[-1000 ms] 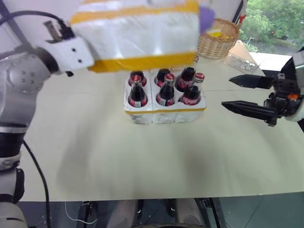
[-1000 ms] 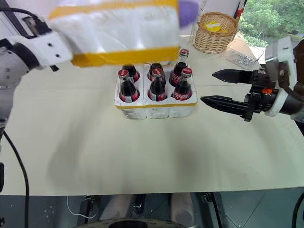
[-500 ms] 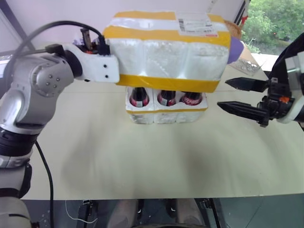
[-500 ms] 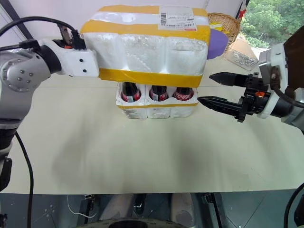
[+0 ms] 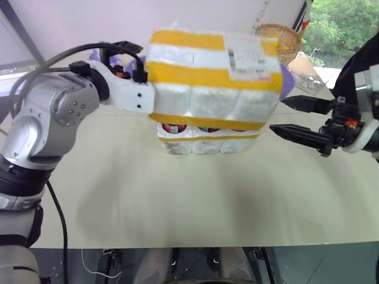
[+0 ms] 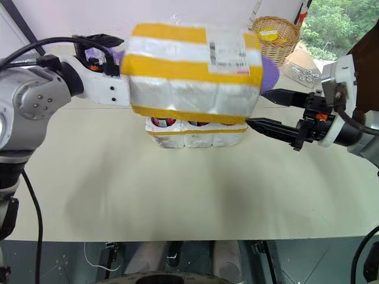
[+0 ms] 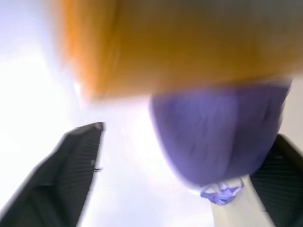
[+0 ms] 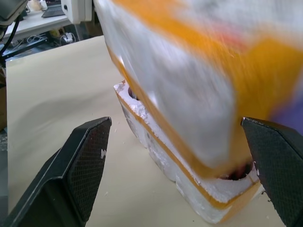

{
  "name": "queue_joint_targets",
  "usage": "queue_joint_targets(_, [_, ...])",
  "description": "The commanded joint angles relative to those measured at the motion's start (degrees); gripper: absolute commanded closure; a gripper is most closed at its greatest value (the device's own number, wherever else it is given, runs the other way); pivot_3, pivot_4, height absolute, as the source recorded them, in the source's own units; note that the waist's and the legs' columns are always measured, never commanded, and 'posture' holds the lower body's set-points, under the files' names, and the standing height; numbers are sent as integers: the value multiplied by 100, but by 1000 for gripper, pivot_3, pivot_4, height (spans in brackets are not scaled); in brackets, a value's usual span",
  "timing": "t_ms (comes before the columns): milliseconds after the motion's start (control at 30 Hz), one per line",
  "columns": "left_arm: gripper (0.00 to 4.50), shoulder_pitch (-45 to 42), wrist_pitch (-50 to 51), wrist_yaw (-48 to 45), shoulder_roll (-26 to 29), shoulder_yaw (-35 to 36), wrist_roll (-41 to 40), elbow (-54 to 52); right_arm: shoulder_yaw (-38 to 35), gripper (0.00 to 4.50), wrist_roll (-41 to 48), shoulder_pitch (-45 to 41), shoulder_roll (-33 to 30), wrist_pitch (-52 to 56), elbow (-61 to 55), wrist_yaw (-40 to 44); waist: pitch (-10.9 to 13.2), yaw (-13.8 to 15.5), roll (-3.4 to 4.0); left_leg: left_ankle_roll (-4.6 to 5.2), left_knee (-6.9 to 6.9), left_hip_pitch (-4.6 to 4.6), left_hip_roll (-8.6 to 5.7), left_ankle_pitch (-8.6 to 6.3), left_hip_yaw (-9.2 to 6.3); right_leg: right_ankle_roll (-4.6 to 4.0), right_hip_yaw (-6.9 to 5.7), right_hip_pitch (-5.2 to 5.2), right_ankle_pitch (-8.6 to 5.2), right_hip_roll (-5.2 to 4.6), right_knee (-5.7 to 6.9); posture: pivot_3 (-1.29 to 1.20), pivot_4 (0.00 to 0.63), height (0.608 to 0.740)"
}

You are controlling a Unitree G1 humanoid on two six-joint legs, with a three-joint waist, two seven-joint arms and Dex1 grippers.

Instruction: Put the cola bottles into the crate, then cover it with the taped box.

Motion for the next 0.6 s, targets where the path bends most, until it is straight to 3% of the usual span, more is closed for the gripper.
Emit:
queue_joint_targets(33, [50, -89, 31, -186, 80, 188, 5, -147, -76, 0, 25, -68, 43, -118, -90, -26, 0, -1, 0, 0, 0, 0, 0, 0, 0, 0, 0, 0, 0, 0, 0, 0, 150, 740])
queue_joint_targets(200, [50, 171, 253, -652, 316, 569, -393, -340, -98, 0, -5, -19, 77, -131, -84, -18, 0, -6, 0, 0, 0, 0, 0, 0, 0, 0, 0, 0, 0, 1, 0, 0, 150, 740])
queue_joint_targets(400, [50, 1237, 752, -1287, 823, 1517, -1274, -506, -119, 0, -193, 118, -48, -198, -22, 142, 0, -15, 1, 1, -1, 3, 3, 0, 0, 0, 1, -2, 0, 3, 2, 0, 150, 740])
queue_joint_targets(500, [50, 1653, 1244, -1446, 676, 2063, -2074, -66, -116, 0, -296, 154, -113, -222, 20, 241, 0, -2, 2, 0, 0, 6, 3, 0, -1, 0, 1, 1, 0, 2, 4, 0, 150, 740])
queue_joint_targets(600, [50, 1458, 2719, -1771, 86, 2787, -3594, 512, -60, 0, -478, 217, -185, -292, 94, 382, 0, 24, 2, 0, 8, 10, 2, 0, -8, 0, -2, 11, -1, 3, 3, 0, 150, 740])
